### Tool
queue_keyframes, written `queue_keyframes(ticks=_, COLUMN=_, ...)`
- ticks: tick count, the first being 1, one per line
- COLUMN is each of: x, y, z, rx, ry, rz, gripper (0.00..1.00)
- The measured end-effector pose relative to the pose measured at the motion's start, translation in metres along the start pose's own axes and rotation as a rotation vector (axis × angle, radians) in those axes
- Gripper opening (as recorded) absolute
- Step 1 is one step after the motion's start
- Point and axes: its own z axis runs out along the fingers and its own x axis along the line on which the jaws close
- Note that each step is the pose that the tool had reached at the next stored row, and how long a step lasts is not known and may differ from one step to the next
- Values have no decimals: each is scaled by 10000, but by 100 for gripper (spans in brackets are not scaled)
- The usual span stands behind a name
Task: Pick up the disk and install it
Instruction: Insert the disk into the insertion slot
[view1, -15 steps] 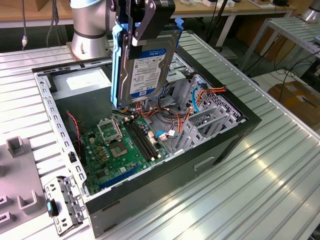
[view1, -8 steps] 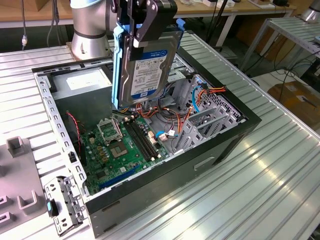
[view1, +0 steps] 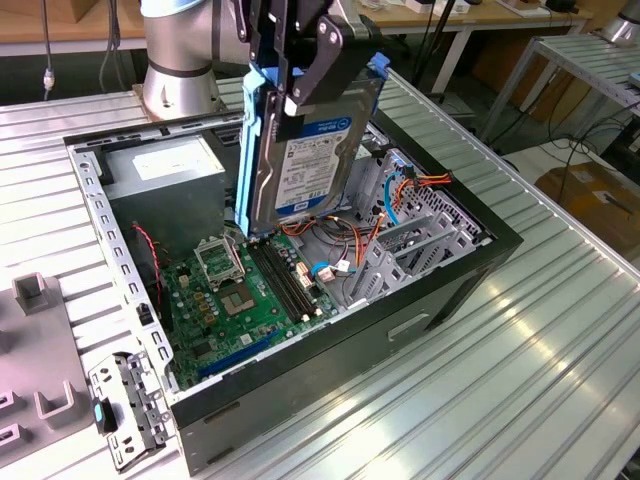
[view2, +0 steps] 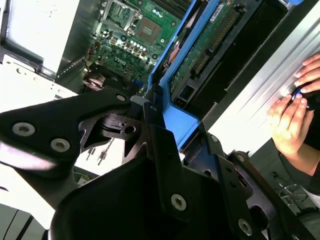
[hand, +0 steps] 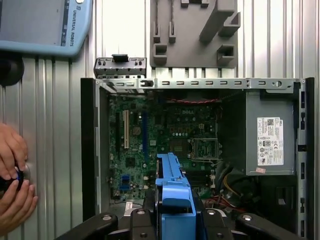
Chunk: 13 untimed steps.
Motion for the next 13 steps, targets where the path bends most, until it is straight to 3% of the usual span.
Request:
queue_keyframes(ticks=3, x=24, y=-105, z=6, rx=0, ry=-1, rz=-2, gripper=37)
queue_keyframes(ticks=8, x=27, y=-351, z=17, rx=1, ry=-2, rz=-1, gripper=37)
queue_keyframes(ticks=13, x=27, y=-504, z=22, rx=0, ry=2, rz=-1, gripper=37)
